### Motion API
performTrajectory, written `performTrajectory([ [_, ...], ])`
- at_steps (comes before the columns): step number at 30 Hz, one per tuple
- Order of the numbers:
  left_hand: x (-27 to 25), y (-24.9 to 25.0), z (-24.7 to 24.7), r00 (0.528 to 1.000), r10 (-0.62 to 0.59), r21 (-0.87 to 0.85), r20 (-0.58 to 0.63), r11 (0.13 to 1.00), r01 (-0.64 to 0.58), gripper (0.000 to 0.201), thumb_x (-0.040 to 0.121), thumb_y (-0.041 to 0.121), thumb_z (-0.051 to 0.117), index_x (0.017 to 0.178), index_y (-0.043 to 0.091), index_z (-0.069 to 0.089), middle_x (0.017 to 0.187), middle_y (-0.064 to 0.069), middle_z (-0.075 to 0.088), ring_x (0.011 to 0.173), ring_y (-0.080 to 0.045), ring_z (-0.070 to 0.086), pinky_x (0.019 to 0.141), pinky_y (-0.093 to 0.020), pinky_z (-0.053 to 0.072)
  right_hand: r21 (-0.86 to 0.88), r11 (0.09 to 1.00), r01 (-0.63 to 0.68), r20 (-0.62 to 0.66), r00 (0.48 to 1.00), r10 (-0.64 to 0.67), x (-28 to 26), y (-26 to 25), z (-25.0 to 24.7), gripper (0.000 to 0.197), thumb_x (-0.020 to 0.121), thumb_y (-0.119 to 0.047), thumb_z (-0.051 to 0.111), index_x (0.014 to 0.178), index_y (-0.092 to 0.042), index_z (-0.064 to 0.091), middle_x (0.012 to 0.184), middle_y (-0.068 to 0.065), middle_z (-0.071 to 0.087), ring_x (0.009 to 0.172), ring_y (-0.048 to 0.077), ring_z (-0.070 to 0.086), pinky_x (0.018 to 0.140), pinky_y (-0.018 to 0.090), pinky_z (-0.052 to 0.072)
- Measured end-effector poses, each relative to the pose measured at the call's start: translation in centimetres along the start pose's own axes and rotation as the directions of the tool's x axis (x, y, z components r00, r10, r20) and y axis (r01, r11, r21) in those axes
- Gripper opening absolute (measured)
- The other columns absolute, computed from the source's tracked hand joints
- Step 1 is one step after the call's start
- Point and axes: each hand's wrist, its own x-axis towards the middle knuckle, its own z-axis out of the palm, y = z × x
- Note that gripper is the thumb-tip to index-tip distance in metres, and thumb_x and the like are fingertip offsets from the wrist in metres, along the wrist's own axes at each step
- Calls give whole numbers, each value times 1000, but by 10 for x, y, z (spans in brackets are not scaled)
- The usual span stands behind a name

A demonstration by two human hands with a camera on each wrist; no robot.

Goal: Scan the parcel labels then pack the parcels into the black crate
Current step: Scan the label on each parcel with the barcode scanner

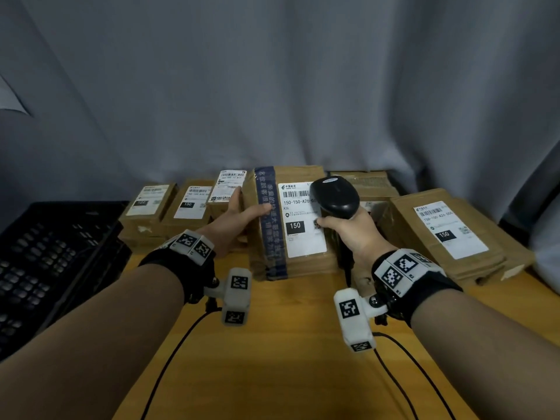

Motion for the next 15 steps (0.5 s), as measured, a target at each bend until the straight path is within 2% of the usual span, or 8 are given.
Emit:
performTrajectory([
  [3,11,-4,7,1000,-3,4,-19,1000,3,86,86,27,68,147,43,11,130,-4,55,102,-21,56,71,-39,46,-76,997,-29,-2,1000,29,4,-2,-2,32,78,-1,73,107,-13,64,101,5,70,95,17,64,77,27,49],
  [5,17,-9,11,998,2,-6,-69,1000,-2,90,85,24,70,148,42,8,135,-5,51,98,-18,54,71,-39,44,-167,986,-17,-18,1000,15,7,-10,-4,21,79,-5,74,95,-14,66,92,4,69,90,18,64,77,29,50],
  [7,24,-14,13,994,15,-21,-107,1000,-17,93,84,20,71,149,40,8,138,-6,48,94,-15,53,69,-38,44,-224,975,9,-55,998,-22,10,-24,-7,11,79,-10,75,85,-13,66,77,4,65,76,19,63,72,30,51],
  [8,27,-16,13,993,23,-21,-116,999,-25,94,84,19,71,149,38,8,139,-6,47,91,-13,53,65,-36,44,-215,977,17,-46,999,-27,10,-32,-8,10,79,-12,74,85,-10,66,71,4,62,68,18,61,68,31,51],
  [10,31,-18,13,991,28,-15,-131,999,-31,93,84,17,70,150,35,7,139,-7,45,87,-10,51,61,-32,43,-145,989,12,27,1000,-8,11,-50,-11,14,82,-14,73,86,-3,65,65,6,59,55,18,59,59,30,52],
  [12,35,-18,13,989,28,-8,-143,1000,-29,93,85,18,71,151,34,7,139,-6,44,87,-11,51,65,-34,45,-118,993,-19,95,995,31,10,-66,-12,18,84,-19,72,83,-2,64,64,7,58,48,18,59,51,27,54],
  [15,38,-15,13,982,23,-24,-185,999,-28,93,85,21,71,151,34,6,138,-4,42,97,-18,48,80,-42,44,-202,979,-41,146,987,72,7,-84,-11,23,85,-26,71,83,-5,62,64,7,59,47,18,61,49,27,55],
])
